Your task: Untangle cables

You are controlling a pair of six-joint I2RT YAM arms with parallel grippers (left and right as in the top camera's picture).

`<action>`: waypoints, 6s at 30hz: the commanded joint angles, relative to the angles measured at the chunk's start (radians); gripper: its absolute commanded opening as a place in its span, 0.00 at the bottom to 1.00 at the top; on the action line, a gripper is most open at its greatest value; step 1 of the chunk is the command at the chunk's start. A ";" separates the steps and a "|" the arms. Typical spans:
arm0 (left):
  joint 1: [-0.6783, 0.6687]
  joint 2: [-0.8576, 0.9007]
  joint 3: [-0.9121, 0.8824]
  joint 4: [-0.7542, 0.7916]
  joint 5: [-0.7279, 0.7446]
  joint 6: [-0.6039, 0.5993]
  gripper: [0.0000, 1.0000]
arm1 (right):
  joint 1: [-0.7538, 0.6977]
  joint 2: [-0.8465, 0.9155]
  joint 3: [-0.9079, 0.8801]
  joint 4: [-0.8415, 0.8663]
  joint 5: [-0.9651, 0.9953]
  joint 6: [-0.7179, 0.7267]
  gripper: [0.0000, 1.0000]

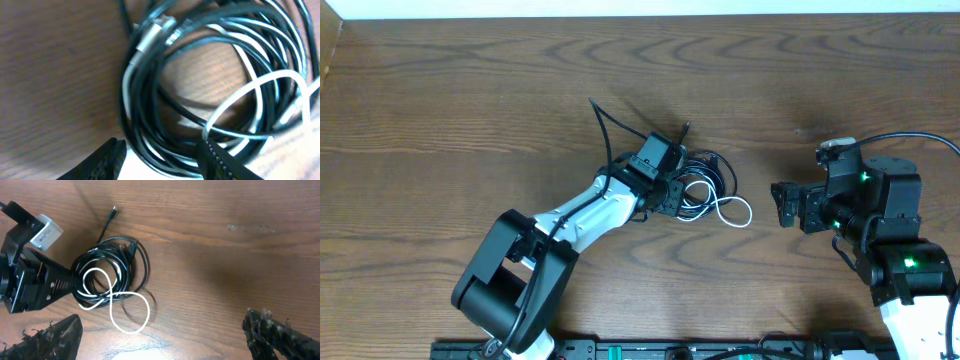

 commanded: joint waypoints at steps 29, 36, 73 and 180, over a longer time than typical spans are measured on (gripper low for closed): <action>-0.002 -0.454 0.012 0.063 0.280 -0.224 0.07 | -0.002 0.177 0.019 0.160 -0.422 0.010 0.99; -0.003 -0.454 0.012 0.191 0.444 -0.260 0.07 | 0.039 0.258 0.019 0.210 -0.461 0.010 0.98; -0.035 -0.245 -0.043 -0.414 0.122 0.009 0.76 | 0.037 0.318 0.019 0.077 -0.180 0.154 0.63; -0.182 0.113 0.268 -0.148 -0.025 -0.221 0.62 | 0.043 0.558 -0.150 0.227 0.002 0.185 0.03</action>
